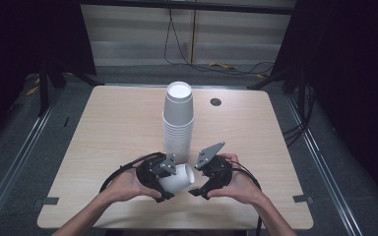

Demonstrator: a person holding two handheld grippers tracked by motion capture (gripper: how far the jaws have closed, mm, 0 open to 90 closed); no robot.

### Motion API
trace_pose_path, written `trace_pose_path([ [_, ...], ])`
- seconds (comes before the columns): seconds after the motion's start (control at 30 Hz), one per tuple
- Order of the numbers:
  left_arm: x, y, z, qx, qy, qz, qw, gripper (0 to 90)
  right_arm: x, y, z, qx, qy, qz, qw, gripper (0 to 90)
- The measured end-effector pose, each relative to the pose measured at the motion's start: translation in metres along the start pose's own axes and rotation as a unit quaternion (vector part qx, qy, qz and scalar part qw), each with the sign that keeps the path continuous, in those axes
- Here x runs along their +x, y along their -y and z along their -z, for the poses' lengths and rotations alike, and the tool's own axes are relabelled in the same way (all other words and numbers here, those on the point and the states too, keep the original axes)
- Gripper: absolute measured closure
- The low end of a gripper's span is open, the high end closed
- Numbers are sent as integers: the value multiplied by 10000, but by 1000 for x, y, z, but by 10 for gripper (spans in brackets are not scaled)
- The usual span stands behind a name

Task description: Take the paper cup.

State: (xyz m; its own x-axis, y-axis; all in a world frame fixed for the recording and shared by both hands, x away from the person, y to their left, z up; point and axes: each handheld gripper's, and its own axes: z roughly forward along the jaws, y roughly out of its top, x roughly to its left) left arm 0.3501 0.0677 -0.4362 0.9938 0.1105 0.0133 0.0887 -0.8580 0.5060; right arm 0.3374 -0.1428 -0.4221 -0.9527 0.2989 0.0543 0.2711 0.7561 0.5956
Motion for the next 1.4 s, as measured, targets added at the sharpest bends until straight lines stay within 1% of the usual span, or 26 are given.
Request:
trace_pose_path([
  [0.03, -1, 0, 0, -21, 23, 18, 10000, 149, 0, 0, -1, 22, -10, 49, 10000, 162],
  [0.07, 0, -1, 0, 56, 30, -56, 10000, 149, 0, 0, -2, 45, 26, 41, 10000, 161],
  [0.1, 0, -1, -1, 75, 24, -58, 10000, 149, -1, 0, -3, 100, 37, 82, 9999, 162],
  [0.13, 0, -1, -2, 118, 34, -88, 9999, 149, -1, 0, -4, 94, -24, 71, 9999, 166],
  [0.17, -2, -1, -3, 96, 25, -22, 9999, 149, -1, 0, -4, 112, -20, 63, 9999, 169],
  [0.2, -1, -1, -3, 179, 15, -117, 9998, 149, -1, 0, -4, 145, -27, 63, 9999, 169],
  [0.4, -4, -2, -7, 254, 20, -139, 9996, 149, -1, -1, -7, 199, -111, 85, 9997, 180],
  [0.5, -7, -2, -10, 161, 27, 5, 9999, 149, -1, -2, -8, 196, -140, 120, 9996, 173],
  [0.53, -6, -3, -9, 229, 46, -87, 9997, 149, -1, -3, -9, 229, -143, 133, 9995, 171],
  [0.57, -6, -3, -10, 216, 30, -89, 9997, 149, -1, -5, -9, 214, -145, 154, 9995, 169],
  [0.6, -9, -3, -12, 81, -18, 74, 9999, 149, -1, -6, -9, 210, -147, 179, 9995, 162],
  [0.63, -6, -5, -10, 306, 2, -233, 9993, 149, 0, -7, -9, 216, -155, 193, 9995, 158],
  [0.7, -7, -6, -11, 319, 22, -252, 9992, 150, 1, -12, -11, 248, -157, 269, 9992, 161],
  [0.73, -7, -7, -11, 344, 24, -338, 9988, 150, 1, -12, -11, 248, -157, 269, 9992, 161],
  [0.77, -9, -7, -11, 327, 27, -299, 9990, 150, 2, -13, -12, 214, -135, 354, 9991, 164],
  [0.8, -10, -8, -11, 303, 31, -302, 9991, 150, 5, -14, -13, 179, -168, 327, 9992, 170],
  [0.9, -11, -9, -10, 270, 24, -345, 9990, 150, 7, -18, -14, 175, -226, 446, 9986, 170],
  [0.97, -11, -9, -10, 231, 52, -318, 9992, 150, 8, -19, -16, 162, -295, 443, 9984, 170],
  [1.0, -11, -9, -9, 221, 46, -403, 9989, 149, 9, -19, -16, 201, -298, 433, 9984, 170],
  [1.03, -11, -9, -9, 198, 79, -384, 9990, 149, 9, -19, -17, 226, -300, 421, 9984, 176],
  [1.13, -11, -9, -10, 241, 74, -494, 9985, 148, 9, -18, -18, 205, -369, 439, 9981, 207],
  [1.17, -12, -9, -11, 181, 88, -502, 9985, 148, 10, -18, -18, 158, -364, 447, 9982, 212],
  [1.2, -11, -9, -10, 202, 45, -595, 9980, 149, 10, -17, -18, 130, -351, 416, 9984, 216],
  [1.27, -12, -7, -9, 89, 55, -584, 9982, 147, 10, -16, -17, 107, -339, 415, 9985, 222],
  [1.3, -14, -7, -10, -35, 67, -474, 9988, 145, 10, -16, -16, 101, -345, 424, 9985, 224],
  [1.4, -14, -5, -10, -129, 96, -521, 9985, 140, 10, -15, -16, 71, -367, 446, 9983, 228],
])
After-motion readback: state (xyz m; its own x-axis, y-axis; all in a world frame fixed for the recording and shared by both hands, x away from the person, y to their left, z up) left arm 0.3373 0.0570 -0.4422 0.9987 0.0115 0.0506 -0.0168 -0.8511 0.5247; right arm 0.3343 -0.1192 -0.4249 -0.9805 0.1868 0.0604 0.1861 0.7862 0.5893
